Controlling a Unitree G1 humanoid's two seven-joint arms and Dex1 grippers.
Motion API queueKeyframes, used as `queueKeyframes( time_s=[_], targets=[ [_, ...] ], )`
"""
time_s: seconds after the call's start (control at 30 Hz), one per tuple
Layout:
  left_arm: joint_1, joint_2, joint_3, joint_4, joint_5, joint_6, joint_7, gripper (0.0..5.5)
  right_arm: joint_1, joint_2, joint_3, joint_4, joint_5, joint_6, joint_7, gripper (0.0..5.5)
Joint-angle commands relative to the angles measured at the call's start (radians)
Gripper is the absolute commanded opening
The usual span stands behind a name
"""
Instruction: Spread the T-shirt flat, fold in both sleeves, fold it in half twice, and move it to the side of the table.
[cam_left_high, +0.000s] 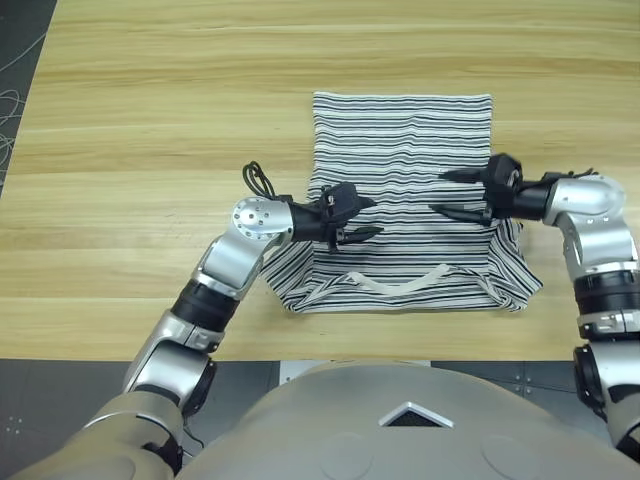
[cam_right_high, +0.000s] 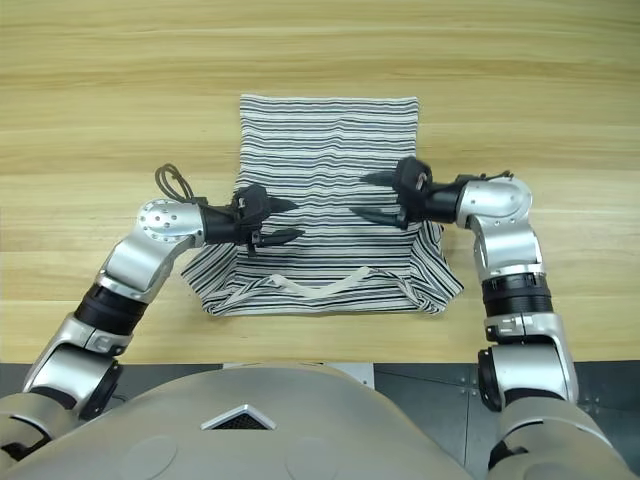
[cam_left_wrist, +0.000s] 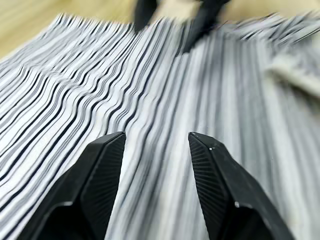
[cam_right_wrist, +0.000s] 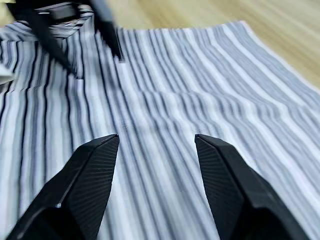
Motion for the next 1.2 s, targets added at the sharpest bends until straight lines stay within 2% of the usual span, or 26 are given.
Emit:
queueKeyframes(
  time_s=[0.03, 0.23, 0.43, 0.67, 0.97, 1.2],
  targets=[
    [-0.110, -0.056, -0.030, 0.250, 0.126, -0.094, 0.094, 2.34, 0.077, -0.049, 0.040, -0.129, 0.004, 0.009, 0.050, 2.80],
    [-0.143, -0.108, -0.023, 0.392, 0.158, -0.182, 0.109, 2.34, 0.114, -0.070, 0.054, -0.246, 0.021, 0.048, 0.057, 2.80],
    [-0.128, -0.109, -0.017, 0.411, 0.168, -0.211, 0.093, 2.34, 0.094, -0.062, 0.039, -0.145, 0.005, 0.003, 0.035, 2.80],
    [-0.114, -0.099, -0.015, 0.404, 0.173, -0.215, 0.079, 2.34, -0.033, 0.015, -0.046, 0.008, 0.023, -0.057, -0.098, 2.80],
    [-0.115, -0.096, -0.012, 0.402, 0.174, -0.217, 0.076, 2.34, -0.006, -0.060, 0.036, 0.070, -0.076, -0.201, -0.017, 2.80],
    [-0.116, -0.092, -0.008, 0.405, 0.173, -0.219, 0.074, 2.34, 0.009, -0.091, 0.051, 0.118, -0.078, -0.262, 0.044, 2.80]
  ],
)
